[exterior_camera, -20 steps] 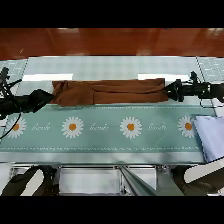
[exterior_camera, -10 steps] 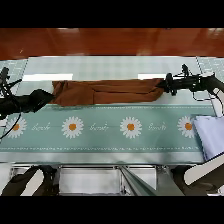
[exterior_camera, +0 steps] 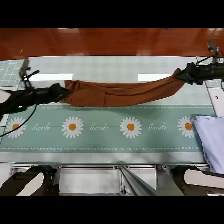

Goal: Fold the shirts.

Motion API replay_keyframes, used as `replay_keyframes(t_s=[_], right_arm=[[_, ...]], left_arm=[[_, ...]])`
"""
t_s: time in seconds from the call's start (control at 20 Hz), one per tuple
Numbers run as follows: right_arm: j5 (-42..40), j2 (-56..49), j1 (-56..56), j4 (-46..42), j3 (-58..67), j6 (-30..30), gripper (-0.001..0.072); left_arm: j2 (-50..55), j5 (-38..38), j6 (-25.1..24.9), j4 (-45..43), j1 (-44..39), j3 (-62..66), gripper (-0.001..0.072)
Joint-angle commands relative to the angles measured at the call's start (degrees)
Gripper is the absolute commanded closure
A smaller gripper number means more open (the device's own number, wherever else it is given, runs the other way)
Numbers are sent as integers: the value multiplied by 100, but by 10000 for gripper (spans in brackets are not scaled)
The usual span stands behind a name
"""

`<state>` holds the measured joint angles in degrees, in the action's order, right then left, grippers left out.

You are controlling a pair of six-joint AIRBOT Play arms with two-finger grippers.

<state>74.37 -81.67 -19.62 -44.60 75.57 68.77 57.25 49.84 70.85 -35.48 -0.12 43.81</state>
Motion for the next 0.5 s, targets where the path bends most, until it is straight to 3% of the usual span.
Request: replay_keyframes(t_s=[0.0,0.2,0.45], right_arm=[[254,1172,-61,-142,-387,-37,672],[474,2374,-61,-83,-879,105,672],[605,3388,-48,39,-1368,286,671]], left_arm=[[1244,-444,22,-245,-1303,894,688],[3283,251,1163,-1451,-2555,3174,687],[5174,986,1912,-1869,-3659,5574,688]])
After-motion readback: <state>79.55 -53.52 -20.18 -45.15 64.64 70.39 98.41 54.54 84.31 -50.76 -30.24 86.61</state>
